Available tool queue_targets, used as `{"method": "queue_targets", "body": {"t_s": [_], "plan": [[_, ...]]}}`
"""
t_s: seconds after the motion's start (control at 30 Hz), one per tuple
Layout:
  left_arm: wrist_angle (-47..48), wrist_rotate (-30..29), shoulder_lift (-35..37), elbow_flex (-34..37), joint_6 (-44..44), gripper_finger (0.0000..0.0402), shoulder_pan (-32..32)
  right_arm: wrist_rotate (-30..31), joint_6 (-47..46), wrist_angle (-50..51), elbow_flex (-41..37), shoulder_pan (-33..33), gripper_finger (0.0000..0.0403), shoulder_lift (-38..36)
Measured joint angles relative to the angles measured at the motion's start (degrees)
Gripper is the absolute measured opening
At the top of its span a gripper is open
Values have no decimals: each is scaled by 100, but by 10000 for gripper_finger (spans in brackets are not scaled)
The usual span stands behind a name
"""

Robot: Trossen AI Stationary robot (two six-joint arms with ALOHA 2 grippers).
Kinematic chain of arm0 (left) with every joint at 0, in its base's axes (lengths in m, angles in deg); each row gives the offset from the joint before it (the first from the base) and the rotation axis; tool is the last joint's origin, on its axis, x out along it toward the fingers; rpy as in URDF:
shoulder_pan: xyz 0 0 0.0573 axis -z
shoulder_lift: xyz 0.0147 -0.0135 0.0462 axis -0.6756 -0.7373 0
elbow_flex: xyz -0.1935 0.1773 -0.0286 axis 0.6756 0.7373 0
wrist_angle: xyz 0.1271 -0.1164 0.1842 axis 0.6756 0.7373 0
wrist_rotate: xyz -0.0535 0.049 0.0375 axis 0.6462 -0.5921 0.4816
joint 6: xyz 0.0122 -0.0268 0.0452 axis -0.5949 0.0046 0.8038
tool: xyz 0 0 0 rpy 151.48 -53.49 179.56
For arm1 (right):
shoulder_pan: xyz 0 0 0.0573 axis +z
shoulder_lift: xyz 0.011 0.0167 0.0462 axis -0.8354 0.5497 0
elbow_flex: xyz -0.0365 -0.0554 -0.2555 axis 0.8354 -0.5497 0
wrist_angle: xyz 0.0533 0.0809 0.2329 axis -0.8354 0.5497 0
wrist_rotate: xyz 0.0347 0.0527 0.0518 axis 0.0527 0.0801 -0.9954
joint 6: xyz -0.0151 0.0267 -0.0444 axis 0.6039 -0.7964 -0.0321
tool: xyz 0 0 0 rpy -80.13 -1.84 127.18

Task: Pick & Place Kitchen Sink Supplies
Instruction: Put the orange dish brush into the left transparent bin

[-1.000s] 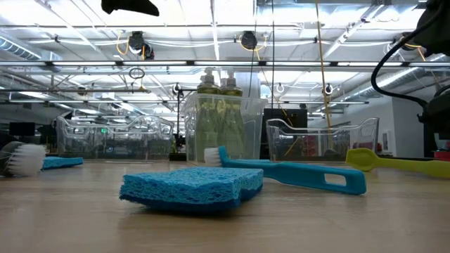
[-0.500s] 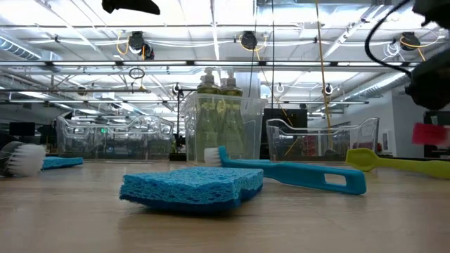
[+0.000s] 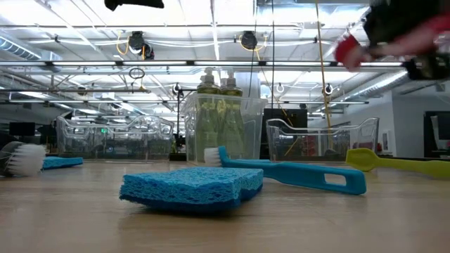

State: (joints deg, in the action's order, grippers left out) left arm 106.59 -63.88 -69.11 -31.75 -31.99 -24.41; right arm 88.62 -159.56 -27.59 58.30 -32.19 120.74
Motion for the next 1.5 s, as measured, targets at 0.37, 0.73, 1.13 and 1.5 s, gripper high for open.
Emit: {"method": "queue_targets", "body": {"t_s": [0.37,0.73,1.13,1.5], "plan": [[-701,616,-15,0,-154,240,0,587,3261,-3142,7,-818,31,327],[-1243,1162,-142,2,-607,220,-3,587,5700,-5225,7,-1248,33,961],[-2051,1425,-583,2,-761,221,-176,407,6833,-6300,183,-1241,34,1670],[-2787,2393,-1180,2,-1025,195,-720,101,7382,-5558,1227,-1278,35,2567]]}}
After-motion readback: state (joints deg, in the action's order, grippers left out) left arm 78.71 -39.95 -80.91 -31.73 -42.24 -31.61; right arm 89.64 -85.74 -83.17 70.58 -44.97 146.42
